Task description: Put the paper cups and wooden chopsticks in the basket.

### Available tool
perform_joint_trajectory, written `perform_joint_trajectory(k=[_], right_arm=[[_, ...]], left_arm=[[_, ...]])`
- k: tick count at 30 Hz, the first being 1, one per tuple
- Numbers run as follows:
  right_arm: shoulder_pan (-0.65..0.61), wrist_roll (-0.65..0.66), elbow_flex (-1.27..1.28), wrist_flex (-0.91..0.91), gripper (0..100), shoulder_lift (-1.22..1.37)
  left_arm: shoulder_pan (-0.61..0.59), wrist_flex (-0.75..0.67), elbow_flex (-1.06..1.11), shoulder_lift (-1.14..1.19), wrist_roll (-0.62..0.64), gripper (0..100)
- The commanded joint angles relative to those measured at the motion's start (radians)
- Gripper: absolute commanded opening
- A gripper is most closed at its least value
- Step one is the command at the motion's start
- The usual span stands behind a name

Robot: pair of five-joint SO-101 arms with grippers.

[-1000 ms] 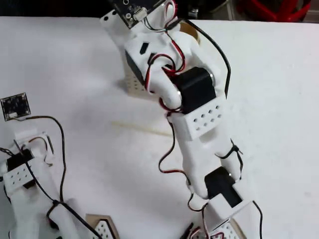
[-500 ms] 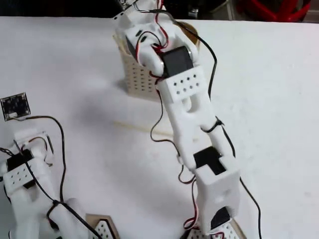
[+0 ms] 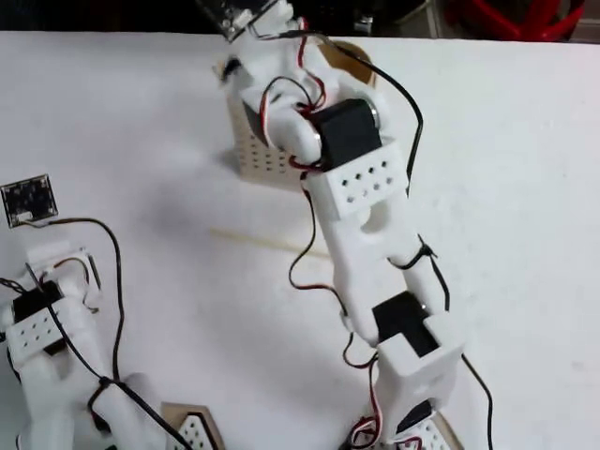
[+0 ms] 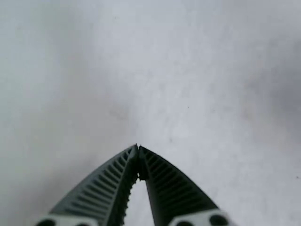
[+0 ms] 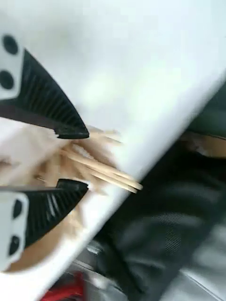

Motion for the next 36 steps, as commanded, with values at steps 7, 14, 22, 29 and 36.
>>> perform_joint_trajectory(k=[7, 14, 22, 29, 36], right_arm=[[-0.094, 0.245, 0.149, 0.263, 15.2, -0.027], [-0.159, 0.37, 0.454, 0.203, 15.3, 0.016], [-0.157, 0.451, 0.611, -0.039, 15.2, 0.213], [-0.134, 0.451, 0.611, -0.186, 15.2, 0.364], [-0.133, 0.451, 0.609, -0.213, 9.7, 0.418]], left_arm=[[-0.007, -0.017, -0.026, -0.022, 0.005, 2], [-0.007, -0.018, -0.02, -0.022, 0.005, 2], [-0.007, -0.018, -0.02, -0.022, 0.005, 2], [-0.007, -0.018, -0.02, -0.022, 0.005, 2], [-0.007, -0.018, -0.02, -0.022, 0.005, 2]])
